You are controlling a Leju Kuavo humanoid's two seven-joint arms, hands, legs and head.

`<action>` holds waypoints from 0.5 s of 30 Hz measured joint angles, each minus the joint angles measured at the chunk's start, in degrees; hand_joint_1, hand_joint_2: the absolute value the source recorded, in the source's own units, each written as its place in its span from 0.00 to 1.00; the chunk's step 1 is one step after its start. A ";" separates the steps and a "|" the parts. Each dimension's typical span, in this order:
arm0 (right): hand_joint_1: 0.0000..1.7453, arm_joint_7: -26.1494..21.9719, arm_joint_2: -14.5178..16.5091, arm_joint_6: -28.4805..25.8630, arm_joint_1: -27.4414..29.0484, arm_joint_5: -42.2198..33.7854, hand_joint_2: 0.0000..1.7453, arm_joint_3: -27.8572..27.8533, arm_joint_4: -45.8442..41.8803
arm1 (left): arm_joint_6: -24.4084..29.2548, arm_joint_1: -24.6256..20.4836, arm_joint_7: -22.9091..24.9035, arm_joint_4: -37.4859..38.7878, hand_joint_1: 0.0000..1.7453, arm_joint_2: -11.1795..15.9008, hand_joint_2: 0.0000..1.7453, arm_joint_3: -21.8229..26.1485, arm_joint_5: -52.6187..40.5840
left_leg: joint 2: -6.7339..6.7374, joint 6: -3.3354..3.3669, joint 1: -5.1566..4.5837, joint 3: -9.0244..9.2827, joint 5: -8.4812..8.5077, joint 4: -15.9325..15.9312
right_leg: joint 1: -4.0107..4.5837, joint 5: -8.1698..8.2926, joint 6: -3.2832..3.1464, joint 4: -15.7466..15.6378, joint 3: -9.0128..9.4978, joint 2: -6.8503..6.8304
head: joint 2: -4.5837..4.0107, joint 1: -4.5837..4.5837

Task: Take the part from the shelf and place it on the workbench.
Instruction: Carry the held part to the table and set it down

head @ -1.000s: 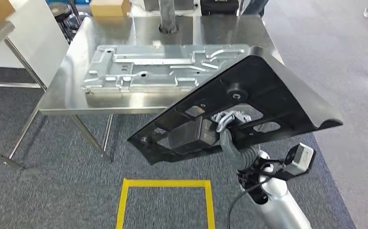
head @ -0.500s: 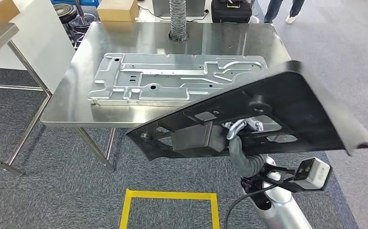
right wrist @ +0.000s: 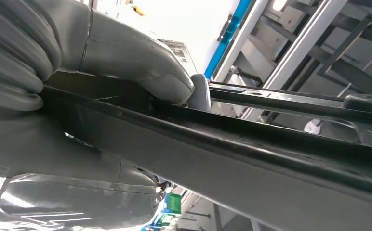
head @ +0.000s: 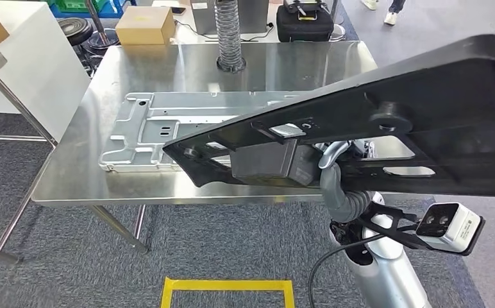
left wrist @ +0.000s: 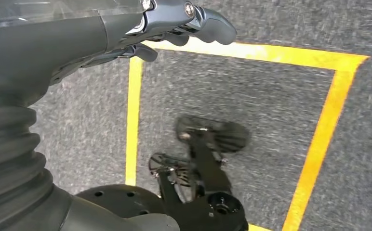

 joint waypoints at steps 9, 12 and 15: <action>1.00 -0.45 0.02 -10.57 -3.74 7.83 1.00 -4.08 -0.77 | -0.07 -0.23 -0.69 0.01 0.00 0.35 1.00 -0.08 0.00 | -0.24 2.42 0.04 4.94 -1.24 -2.98 | -0.20 -4.43 2.40 15.90 -10.11 -0.38 | 0.00 0.25; 1.00 0.87 -0.10 -19.85 -5.38 17.66 1.00 -7.37 -0.98 | -0.12 -0.11 -1.44 0.00 0.00 0.40 1.00 -0.10 0.00 | -0.44 2.30 -0.02 7.53 -3.23 -2.98 | -0.15 -4.23 2.04 12.90 -12.66 -0.51 | 0.00 0.27; 1.00 4.68 -0.61 -27.97 -8.41 28.14 1.00 -9.81 -0.20 | -0.17 -0.18 -1.68 0.00 0.00 0.42 1.00 -0.16 0.00 | -0.57 1.70 -0.30 9.64 -5.42 -2.85 | 0.34 6.49 0.74 3.18 -11.80 -0.56 | 0.00 0.27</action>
